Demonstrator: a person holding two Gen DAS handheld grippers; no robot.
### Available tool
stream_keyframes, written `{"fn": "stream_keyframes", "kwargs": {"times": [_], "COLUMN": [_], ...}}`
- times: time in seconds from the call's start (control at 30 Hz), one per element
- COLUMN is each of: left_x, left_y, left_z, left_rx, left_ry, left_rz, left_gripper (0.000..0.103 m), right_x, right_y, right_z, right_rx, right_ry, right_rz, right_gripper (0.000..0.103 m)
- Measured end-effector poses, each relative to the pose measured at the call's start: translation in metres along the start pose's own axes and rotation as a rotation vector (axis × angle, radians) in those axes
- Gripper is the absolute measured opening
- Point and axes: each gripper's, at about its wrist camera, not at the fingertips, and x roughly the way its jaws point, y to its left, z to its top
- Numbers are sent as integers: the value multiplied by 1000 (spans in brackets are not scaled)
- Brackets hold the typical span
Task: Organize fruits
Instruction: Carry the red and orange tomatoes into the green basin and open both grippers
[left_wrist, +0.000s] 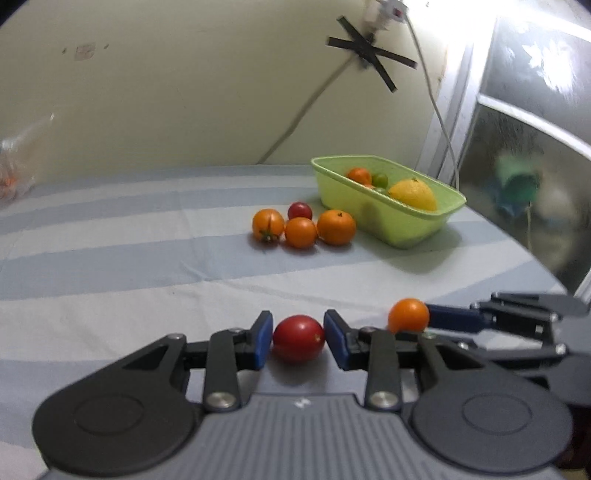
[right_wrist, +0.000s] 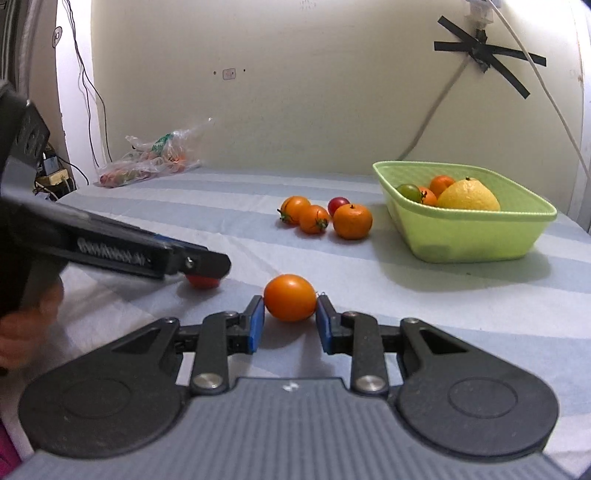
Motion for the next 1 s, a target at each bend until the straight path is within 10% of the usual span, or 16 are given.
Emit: {"fn": "stream_keyframes", "kwargs": {"times": [0.33,0.67,1.0], "left_x": [1,46,141], "left_y": [-13,-51,-68], "left_z": [10,114,148], "left_rx": [47,38,-44], "left_ry": [-2,-78,58], "left_rz": [3,-151,-171], "left_gripper": [30,31,32], "right_x": [-11,-32,0], "right_y": [-15,-90,-135], "right_z": [-2,32,45], "right_rx": [79,159,181], "right_ry": [-43,-243,-244], "right_rz": [32,-196,-333], "right_gripper": [33,33,35]}}
